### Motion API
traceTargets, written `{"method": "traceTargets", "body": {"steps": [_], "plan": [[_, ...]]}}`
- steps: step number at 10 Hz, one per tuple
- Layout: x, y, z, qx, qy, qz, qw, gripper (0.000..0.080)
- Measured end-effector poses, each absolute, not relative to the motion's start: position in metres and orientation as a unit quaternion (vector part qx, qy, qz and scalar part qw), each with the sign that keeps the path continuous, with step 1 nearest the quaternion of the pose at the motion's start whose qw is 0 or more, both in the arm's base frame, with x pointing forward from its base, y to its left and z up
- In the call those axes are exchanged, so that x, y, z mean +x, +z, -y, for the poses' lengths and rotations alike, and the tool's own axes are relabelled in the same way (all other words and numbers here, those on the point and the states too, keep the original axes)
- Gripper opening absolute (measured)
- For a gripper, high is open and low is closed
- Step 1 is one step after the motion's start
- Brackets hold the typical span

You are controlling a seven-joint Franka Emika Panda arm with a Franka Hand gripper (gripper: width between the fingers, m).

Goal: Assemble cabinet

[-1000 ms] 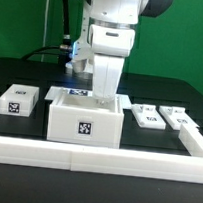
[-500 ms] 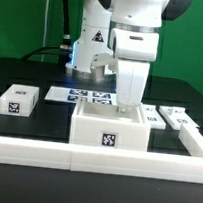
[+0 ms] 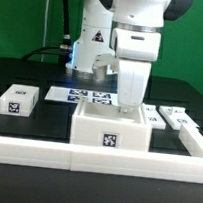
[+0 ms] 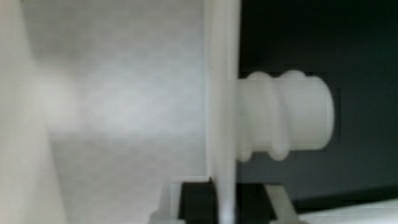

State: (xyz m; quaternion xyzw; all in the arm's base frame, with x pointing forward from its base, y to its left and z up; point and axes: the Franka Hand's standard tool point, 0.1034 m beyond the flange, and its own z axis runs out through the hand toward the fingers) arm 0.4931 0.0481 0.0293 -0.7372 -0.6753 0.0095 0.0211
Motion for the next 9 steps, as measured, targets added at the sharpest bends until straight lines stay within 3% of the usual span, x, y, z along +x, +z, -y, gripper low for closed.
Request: {"method": "traceTargets", "body": {"steps": [5, 9], "plan": [[0.515, 0.03, -0.103, -0.739, 0.003, 0.673, 0.026, 0.0038], [0.516, 0.031, -0.115, -0.739, 0.01, 0.673, 0.029, 0.0038]]}}
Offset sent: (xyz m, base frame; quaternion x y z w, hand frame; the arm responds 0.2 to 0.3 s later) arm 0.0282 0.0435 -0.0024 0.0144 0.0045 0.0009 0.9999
